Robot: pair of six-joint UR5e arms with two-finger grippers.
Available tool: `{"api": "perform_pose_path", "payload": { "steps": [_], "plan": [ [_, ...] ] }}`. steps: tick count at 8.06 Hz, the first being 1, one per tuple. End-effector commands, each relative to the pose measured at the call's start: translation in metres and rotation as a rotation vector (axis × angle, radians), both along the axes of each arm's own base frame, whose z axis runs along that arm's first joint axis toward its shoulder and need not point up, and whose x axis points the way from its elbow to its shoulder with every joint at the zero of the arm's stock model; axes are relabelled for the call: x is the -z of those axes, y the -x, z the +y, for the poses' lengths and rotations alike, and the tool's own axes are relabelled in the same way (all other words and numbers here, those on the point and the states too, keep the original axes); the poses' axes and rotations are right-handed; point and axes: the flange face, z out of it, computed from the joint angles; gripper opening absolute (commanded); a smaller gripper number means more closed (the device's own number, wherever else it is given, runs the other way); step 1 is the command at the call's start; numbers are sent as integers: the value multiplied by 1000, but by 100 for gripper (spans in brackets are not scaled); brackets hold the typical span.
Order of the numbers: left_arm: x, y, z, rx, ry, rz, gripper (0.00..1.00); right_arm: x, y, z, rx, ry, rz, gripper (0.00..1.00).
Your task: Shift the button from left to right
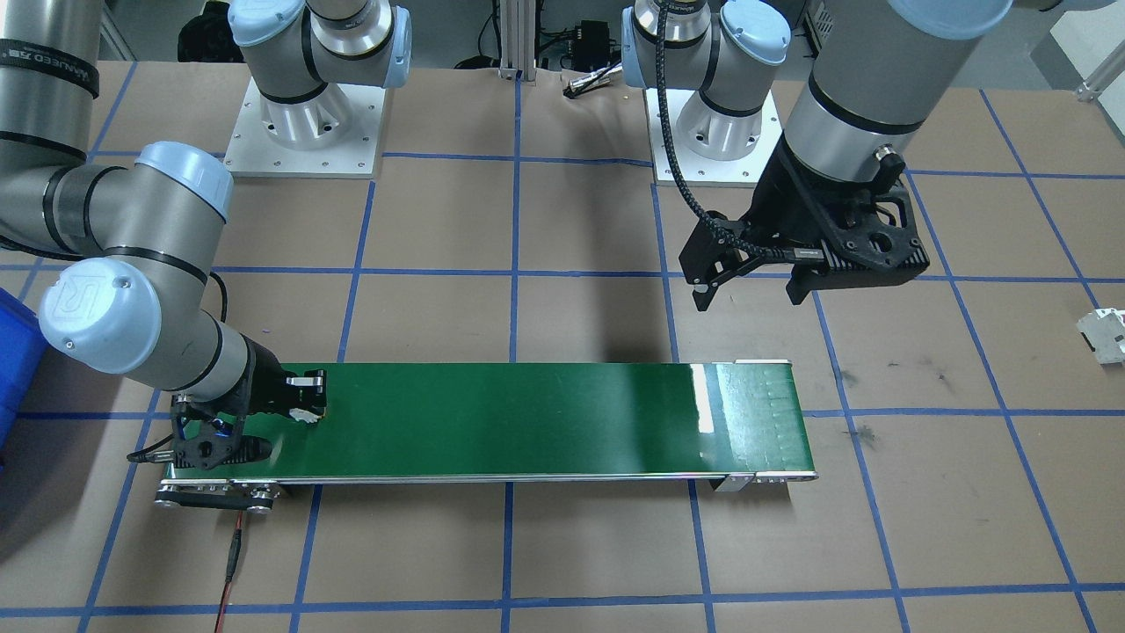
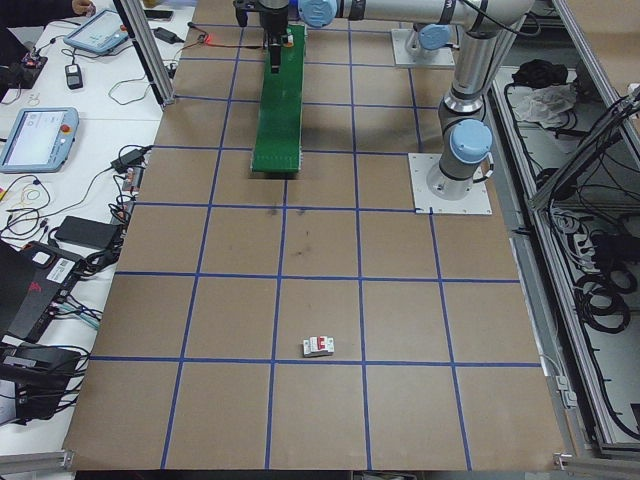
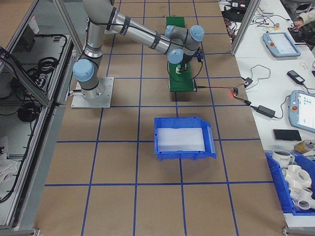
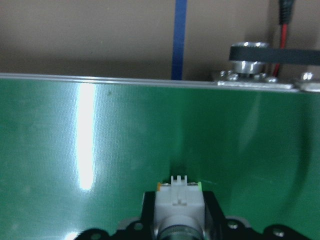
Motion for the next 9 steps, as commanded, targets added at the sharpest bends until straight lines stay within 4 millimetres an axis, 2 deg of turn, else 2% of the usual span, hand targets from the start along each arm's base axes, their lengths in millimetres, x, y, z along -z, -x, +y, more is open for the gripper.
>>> {"api": "perform_pose_path", "payload": {
  "steps": [1, 2, 3, 5, 6, 7, 9],
  "plan": [
    [-1, -1, -1, -1, 5, 3, 100, -74, 33, -11, 17, 30, 74, 0],
    [0, -1, -1, -1, 5, 3, 100, -103, 74, -10, 84, 58, 79, 0],
    [0, -1, -1, -1, 5, 3, 100, -122, 113, -6, 116, 92, 87, 0],
    [-1, -1, -1, -1, 8, 3, 100, -152, 211, -2, 110, 148, 132, 0],
    [-1, -1, -1, -1, 8, 3, 100, -172, 252, 2, 73, 186, 160, 0],
    [-1, -1, -1, -1, 8, 3, 100, -178, 291, 12, 76, 191, 174, 0],
    [-1, -1, -1, -1, 8, 3, 100, -158, 359, 25, 31, 183, 173, 0]
  ]
}}
